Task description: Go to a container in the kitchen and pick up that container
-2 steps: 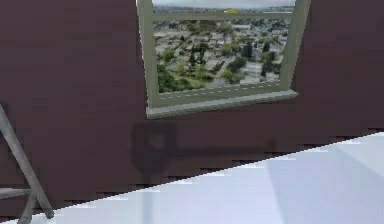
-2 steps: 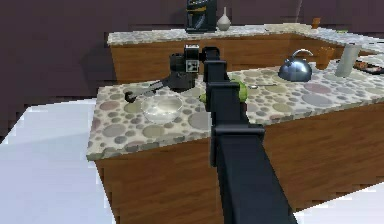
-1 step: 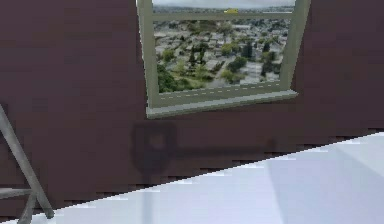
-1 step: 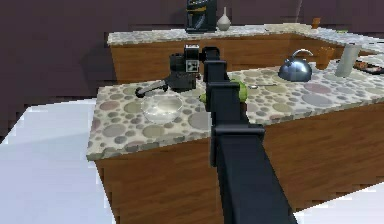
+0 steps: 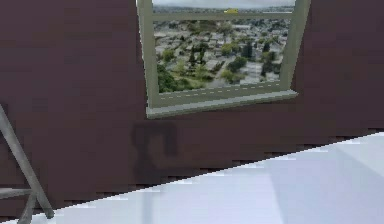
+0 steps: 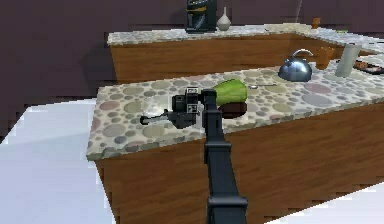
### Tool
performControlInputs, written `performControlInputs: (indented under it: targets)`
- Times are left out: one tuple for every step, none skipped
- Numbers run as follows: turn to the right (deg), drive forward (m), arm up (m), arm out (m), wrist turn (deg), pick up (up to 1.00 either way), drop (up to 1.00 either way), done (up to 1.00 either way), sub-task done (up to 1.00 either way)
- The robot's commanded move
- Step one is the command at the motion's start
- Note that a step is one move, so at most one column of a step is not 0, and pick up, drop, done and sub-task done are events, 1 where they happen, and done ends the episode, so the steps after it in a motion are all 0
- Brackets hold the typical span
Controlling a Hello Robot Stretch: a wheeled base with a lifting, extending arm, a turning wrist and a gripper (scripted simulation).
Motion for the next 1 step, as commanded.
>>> performControlInputs:
  targets:
    - [0.0, 0.00, 0.00, 0.00, 0.0, 1.00, 0.00, 0.00, 0.00]
